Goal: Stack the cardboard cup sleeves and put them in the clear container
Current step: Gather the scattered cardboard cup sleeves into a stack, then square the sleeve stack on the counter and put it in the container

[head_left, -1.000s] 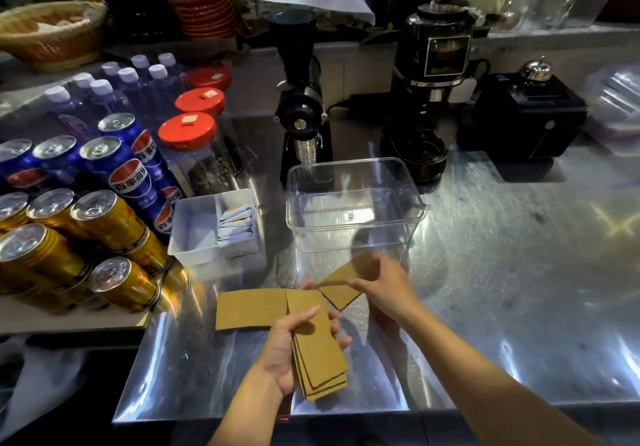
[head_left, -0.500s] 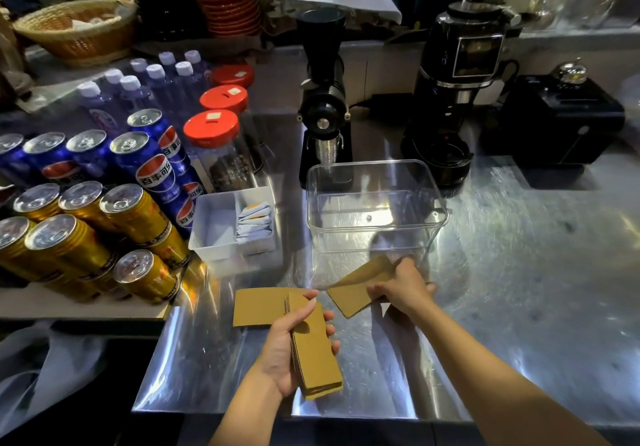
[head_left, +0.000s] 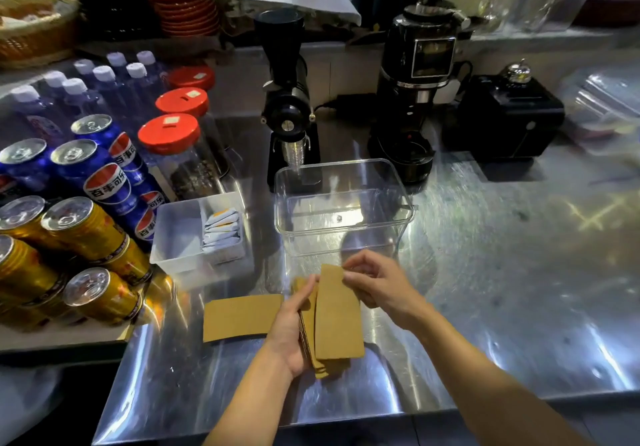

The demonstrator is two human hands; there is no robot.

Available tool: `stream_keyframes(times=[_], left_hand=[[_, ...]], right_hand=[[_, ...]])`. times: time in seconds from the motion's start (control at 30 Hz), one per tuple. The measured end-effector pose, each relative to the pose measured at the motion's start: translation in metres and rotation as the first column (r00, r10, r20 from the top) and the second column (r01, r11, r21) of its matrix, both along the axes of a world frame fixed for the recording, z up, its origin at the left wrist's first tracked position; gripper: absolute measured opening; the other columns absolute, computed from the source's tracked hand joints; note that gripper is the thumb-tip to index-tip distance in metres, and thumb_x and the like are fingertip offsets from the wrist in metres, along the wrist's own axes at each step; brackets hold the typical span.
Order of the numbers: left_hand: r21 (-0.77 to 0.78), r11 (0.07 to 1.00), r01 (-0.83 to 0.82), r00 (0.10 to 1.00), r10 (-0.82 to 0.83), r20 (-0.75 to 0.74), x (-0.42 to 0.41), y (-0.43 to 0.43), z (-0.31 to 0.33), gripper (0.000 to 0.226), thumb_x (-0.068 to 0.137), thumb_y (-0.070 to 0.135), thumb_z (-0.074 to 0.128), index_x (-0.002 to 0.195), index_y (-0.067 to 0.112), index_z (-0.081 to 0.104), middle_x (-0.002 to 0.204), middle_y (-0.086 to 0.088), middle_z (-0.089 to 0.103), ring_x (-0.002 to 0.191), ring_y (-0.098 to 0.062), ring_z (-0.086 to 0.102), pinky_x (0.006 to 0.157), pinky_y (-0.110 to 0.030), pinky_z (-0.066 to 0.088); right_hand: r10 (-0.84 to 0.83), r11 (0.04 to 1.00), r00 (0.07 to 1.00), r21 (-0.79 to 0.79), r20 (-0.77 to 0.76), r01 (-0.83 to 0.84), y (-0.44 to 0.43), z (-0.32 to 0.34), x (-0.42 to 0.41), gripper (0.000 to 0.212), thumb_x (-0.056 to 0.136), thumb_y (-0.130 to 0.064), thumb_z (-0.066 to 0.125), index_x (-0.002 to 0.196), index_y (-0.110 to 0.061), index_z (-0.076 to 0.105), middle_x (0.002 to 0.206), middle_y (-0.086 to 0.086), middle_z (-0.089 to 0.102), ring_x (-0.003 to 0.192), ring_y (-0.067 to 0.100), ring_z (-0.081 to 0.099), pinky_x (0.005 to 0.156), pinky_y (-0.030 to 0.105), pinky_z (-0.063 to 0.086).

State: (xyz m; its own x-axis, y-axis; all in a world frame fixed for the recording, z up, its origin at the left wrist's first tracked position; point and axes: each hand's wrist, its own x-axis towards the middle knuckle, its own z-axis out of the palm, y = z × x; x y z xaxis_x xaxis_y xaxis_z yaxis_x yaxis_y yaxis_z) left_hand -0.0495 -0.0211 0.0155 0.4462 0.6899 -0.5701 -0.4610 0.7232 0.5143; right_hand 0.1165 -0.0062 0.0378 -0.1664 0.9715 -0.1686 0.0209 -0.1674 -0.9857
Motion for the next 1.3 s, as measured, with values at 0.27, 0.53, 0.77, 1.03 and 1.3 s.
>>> stream_keyframes(times=[0.27,0.53,0.77,1.03,1.3], left_hand=[[0.13,0.967,0.221,0.974,-0.226,0.02,0.012,-0.001,0.004,0.063,0.063,-0.005,0.065,0.123,0.002,0.049,0.1,-0.029,0.062,0.086,-0.04,0.064,0.08,-0.053,0.053],[0.246,0.716,0.653,0.729,-0.507,-0.46,0.019,0.009,0.018,0.06,0.063,-0.005,0.065,0.115,0.022,0.051,0.096,-0.011,0.07,0.085,-0.024,0.068,0.071,-0.036,0.056],[0.39,0.746,0.54,0.625,-0.044,-0.78,0.018,0.013,-0.007,0.023,0.072,0.001,0.069,0.084,0.02,0.063,0.083,-0.004,0.069,0.068,-0.006,0.063,0.058,-0.013,0.048],[0.523,0.848,0.087,0.83,0.229,-0.509,0.05,-0.007,-0.037,0.019,0.069,0.008,0.059,0.085,0.019,0.056,0.084,-0.006,0.059,0.083,-0.018,0.055,0.079,-0.039,0.046],[0.587,0.803,-0.104,0.741,0.456,-0.493,0.07,-0.008,-0.049,0.026,0.093,0.022,0.049,0.068,0.019,0.058,0.064,0.008,0.061,0.062,-0.008,0.055,0.058,-0.014,0.046]], right_hand=[[0.068,0.997,0.953,0.016,0.295,-0.076,-0.007,-0.006,0.01,0.027,0.075,-0.012,0.072,0.1,-0.015,0.062,0.088,0.002,0.056,0.08,0.014,0.054,0.07,0.027,0.05],[0.325,0.944,0.93,-0.122,0.174,-0.307,-0.007,0.005,0.034,0.022,0.072,-0.001,0.071,0.085,-0.012,0.057,0.075,0.002,0.053,0.07,0.014,0.051,0.062,0.024,0.043],[-0.053,0.997,0.981,-0.047,0.187,0.063,-0.015,-0.023,0.068,0.029,0.07,0.011,0.066,0.076,-0.015,0.054,0.07,0.003,0.05,0.068,0.015,0.049,0.063,0.028,0.045],[-0.416,0.908,0.905,0.007,-0.094,0.418,-0.037,-0.057,0.035,0.01,0.073,-0.023,0.068,0.074,-0.023,0.058,0.061,-0.017,0.058,0.061,-0.001,0.051,0.057,0.009,0.042],[-0.608,0.794,0.794,0.028,-0.006,0.608,-0.037,-0.069,0.025,0.011,0.087,-0.016,0.058,0.083,-0.025,0.058,0.08,-0.007,0.059,0.069,-0.006,0.056,0.064,0.005,0.044]])
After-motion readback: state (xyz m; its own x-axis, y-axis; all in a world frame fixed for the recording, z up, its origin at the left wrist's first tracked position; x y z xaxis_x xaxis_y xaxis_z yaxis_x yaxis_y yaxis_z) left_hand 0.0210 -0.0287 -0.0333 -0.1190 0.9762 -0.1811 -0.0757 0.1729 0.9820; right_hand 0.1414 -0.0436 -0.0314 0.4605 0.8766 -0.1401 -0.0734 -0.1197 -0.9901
